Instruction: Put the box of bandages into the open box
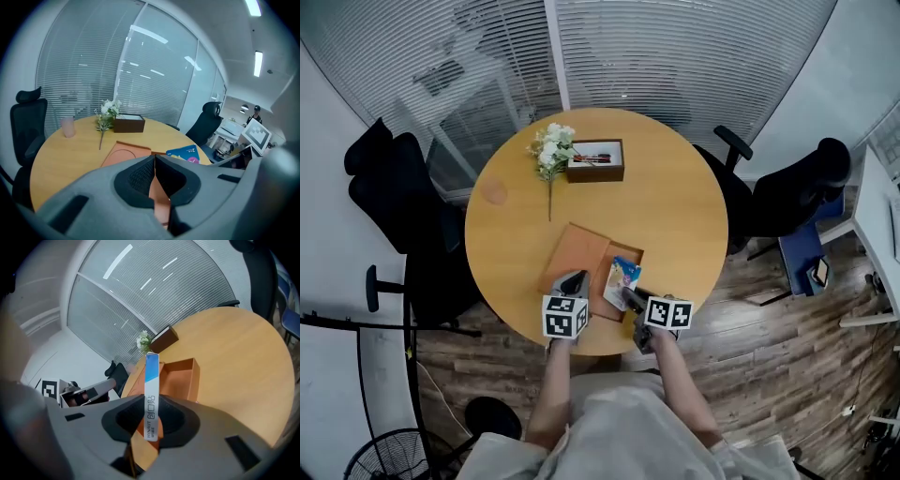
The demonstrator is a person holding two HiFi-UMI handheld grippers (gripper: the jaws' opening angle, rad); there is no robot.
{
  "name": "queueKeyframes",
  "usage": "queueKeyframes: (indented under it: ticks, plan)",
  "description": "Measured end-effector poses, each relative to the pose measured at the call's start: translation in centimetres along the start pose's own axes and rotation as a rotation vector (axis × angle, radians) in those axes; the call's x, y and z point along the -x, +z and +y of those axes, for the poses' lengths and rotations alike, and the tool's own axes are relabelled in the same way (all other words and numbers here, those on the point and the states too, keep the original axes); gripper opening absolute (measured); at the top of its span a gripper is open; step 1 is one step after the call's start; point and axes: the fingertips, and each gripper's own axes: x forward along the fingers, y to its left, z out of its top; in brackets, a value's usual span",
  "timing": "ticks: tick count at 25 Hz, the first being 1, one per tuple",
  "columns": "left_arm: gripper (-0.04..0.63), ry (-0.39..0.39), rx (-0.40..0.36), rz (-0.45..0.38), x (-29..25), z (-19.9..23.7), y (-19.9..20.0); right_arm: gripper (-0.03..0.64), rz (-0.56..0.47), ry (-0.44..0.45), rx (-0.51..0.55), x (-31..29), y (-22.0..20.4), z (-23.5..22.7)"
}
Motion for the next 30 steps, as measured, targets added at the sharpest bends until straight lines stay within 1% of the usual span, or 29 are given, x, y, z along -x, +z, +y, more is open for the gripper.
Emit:
queueKeyframes:
  ticks: [5, 10, 20, 27, 30]
  plan:
    - [0.011, -0.022, -0.030, 0.008, -1.3, 0.5, 0.3, 0.086, 0.020, -0.043, -0.047, -1.4, 0.4, -0.9]
    - [0.011, -0.042, -0.044, 0.027, -1.9, 0.8, -0.3, 0.086, 0.036, -0.057, -0.106, -2.4, 0.0, -1.4]
    - [0.011, -0.074, -0.023, 0.044, -2.7, 1.7, -1.3, 0.086, 0.073, -0.107, -0.116, -3.8, 0.0, -2.2]
    - [0.011, -0.081, -0.008, 0.049, -2.6, 2.6, -1.3, 0.086, 0.108, -0.137, -0.169, -5.3, -0.6, -2.0]
    - [0.011, -0.081, -0.002, 0.046, -2.7, 2.8, -1.1, 0.086, 0.114, -0.135, -0.190, -5.8, -0.6, -2.0]
